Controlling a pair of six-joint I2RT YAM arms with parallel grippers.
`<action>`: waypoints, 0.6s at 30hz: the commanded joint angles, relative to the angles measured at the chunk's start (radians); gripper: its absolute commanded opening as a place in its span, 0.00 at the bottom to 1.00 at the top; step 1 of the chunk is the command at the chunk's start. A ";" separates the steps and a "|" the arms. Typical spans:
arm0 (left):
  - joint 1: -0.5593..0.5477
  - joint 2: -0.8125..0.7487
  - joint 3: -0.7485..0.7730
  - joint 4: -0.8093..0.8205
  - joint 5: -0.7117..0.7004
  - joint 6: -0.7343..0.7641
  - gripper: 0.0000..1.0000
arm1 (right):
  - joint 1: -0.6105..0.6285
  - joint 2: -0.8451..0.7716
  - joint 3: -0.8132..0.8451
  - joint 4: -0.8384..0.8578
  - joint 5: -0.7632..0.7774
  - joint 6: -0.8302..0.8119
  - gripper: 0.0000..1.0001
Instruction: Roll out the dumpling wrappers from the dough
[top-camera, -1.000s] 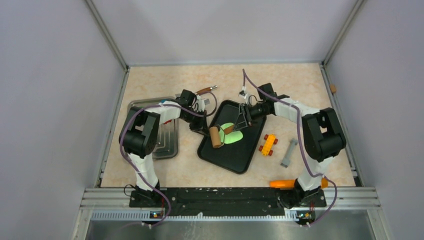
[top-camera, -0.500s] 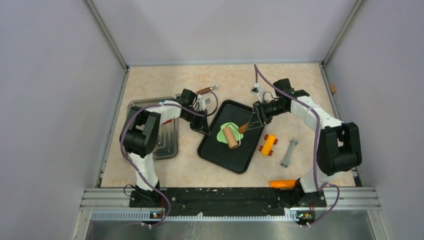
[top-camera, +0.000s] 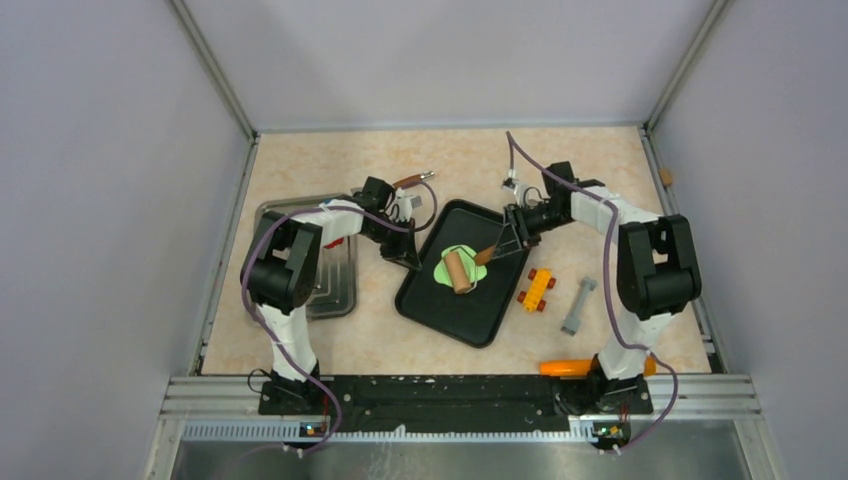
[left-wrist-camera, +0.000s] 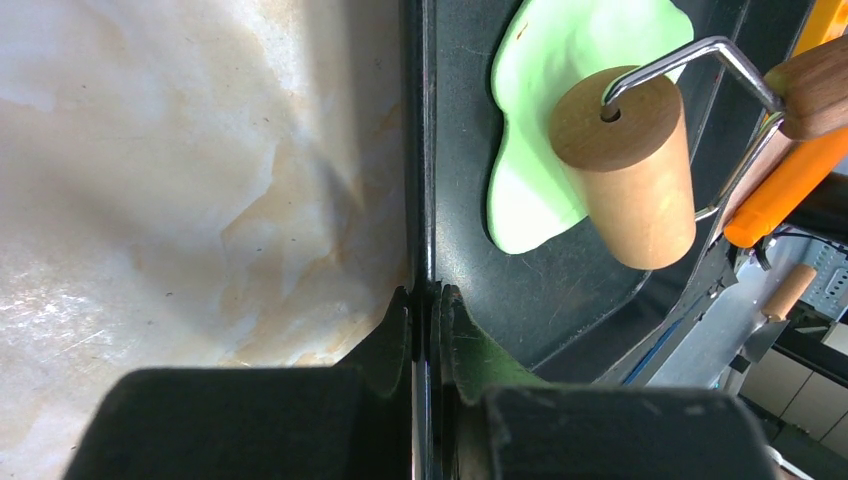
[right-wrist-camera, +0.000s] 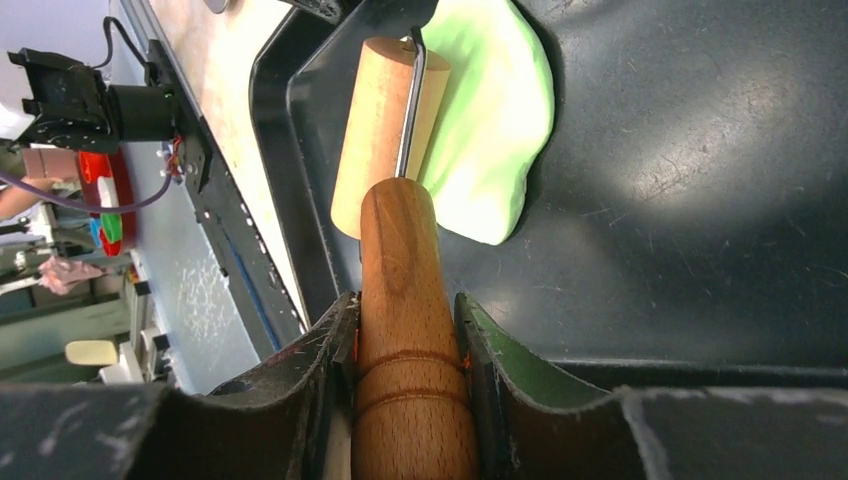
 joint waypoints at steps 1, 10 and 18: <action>-0.004 -0.006 0.052 0.026 0.035 0.026 0.00 | 0.035 0.094 0.026 0.057 0.238 -0.044 0.00; -0.003 -0.003 0.061 0.019 0.026 0.031 0.00 | 0.119 0.179 0.086 0.060 0.188 0.041 0.00; -0.002 0.005 0.058 0.009 0.013 0.037 0.00 | 0.071 0.075 0.077 0.059 0.206 0.169 0.00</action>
